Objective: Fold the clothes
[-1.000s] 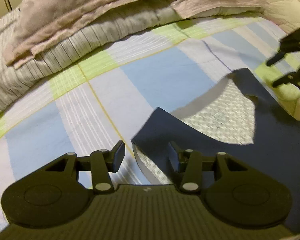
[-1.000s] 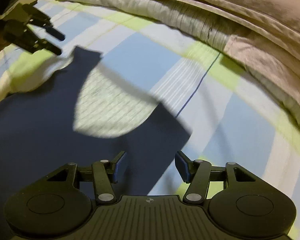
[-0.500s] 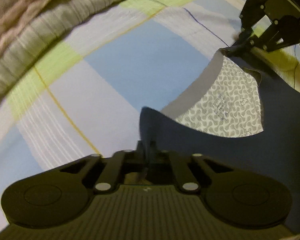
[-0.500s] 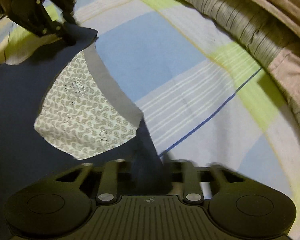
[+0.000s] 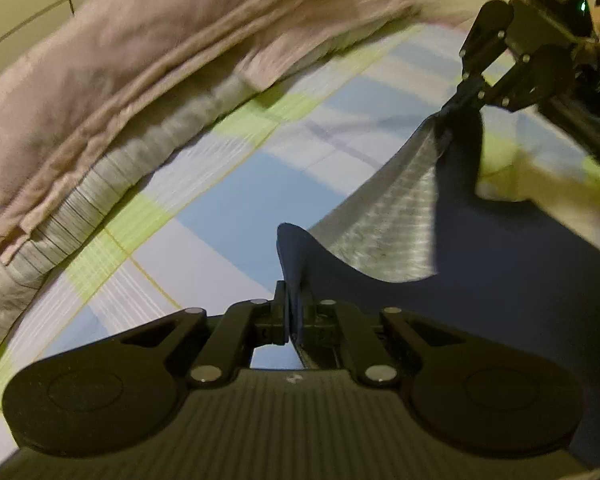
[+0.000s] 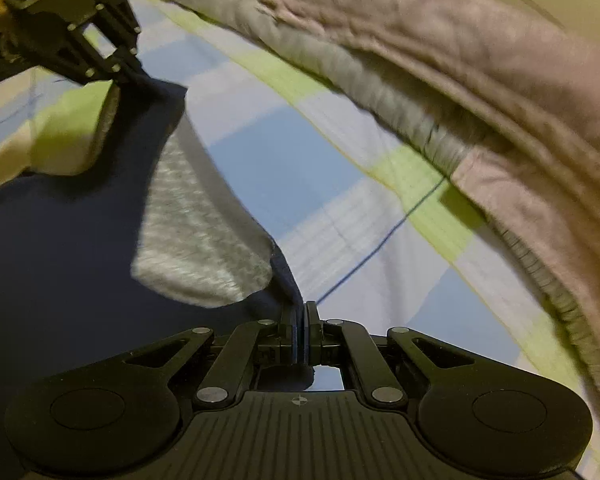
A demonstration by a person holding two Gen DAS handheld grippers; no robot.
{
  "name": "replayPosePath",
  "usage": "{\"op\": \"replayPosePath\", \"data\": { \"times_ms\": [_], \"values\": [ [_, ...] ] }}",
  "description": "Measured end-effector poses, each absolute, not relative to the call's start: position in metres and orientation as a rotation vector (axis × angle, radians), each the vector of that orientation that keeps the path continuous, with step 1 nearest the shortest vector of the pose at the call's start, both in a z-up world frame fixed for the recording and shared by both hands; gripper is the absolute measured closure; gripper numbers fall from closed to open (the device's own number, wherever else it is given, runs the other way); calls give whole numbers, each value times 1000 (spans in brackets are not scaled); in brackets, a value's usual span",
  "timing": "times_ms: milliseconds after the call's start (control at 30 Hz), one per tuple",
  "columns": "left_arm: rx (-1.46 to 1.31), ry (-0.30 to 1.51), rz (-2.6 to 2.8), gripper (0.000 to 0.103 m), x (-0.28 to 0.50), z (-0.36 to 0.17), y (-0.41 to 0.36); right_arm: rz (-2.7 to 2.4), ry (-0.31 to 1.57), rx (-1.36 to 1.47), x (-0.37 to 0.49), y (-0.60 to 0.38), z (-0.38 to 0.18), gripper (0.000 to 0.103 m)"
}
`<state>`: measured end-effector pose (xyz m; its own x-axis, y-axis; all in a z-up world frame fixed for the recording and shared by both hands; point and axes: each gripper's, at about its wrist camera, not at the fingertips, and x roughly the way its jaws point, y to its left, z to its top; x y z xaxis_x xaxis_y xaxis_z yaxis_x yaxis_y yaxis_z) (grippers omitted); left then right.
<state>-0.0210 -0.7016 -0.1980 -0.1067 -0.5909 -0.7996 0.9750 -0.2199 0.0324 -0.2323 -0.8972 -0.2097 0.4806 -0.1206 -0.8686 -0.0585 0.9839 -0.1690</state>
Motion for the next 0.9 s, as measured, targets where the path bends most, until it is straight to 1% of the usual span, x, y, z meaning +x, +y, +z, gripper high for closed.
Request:
{"op": "replayPosePath", "data": {
  "times_ms": [133, 300, 500, 667, 900],
  "values": [
    [839, 627, -1682, 102, -58, -171, -644, -41, 1039, -221, -273, -829, -178, 102],
    [866, 679, -1728, 102, -103, -172, -573, -28, 1085, -250, -322, -738, -165, 102],
    [946, 750, -1778, 102, -159, -192, -502, 14, 1179, -246, -372, -652, -186, 102],
    [1046, 733, -1793, 102, -210, -208, -453, 61, 1226, -265, -405, -596, -205, 102],
    [1120, 692, -1720, 102, -274, -216, -396, 76, 1221, -270, -457, -538, -225, 102]
  ]
}}
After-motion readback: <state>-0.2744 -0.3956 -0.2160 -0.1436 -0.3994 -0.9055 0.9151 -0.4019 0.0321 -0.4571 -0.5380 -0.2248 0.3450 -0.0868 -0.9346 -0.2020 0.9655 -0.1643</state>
